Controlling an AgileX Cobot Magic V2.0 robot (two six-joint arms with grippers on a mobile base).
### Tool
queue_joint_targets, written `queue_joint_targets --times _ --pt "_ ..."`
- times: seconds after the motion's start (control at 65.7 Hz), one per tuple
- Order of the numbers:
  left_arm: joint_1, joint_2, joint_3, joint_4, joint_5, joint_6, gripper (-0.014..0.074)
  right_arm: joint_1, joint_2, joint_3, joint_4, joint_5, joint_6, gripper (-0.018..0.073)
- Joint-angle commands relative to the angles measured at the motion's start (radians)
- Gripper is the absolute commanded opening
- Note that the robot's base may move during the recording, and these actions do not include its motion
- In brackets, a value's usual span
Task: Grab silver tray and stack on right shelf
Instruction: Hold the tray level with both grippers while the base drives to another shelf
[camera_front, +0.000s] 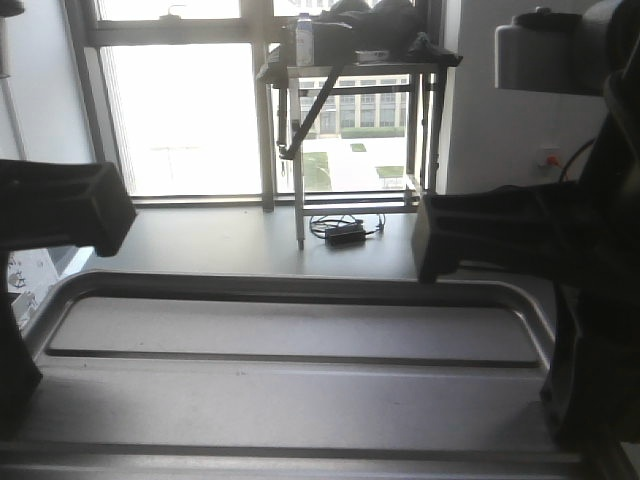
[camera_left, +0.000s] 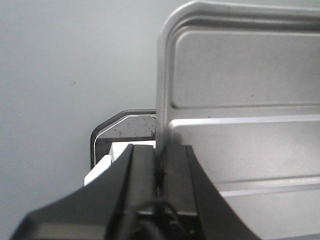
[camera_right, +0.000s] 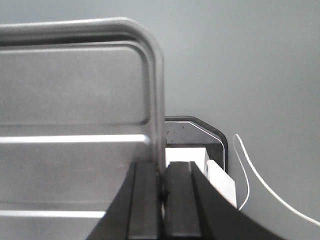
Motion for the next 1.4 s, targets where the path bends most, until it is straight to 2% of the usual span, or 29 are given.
queue_joint_targets --times 0.0,1.385 --pt "-0.006 -0.024 -0.019 0.032 0.032 -0.002 -0.0092 -0.005 -0.028 -0.020 -0.048 0.035 0.000 0.0060" --pt "-0.006 -0.024 -0.019 0.032 0.032 -0.002 -0.0092 -0.005 -0.028 -0.020 -0.048 0.037 0.000 0.0060"
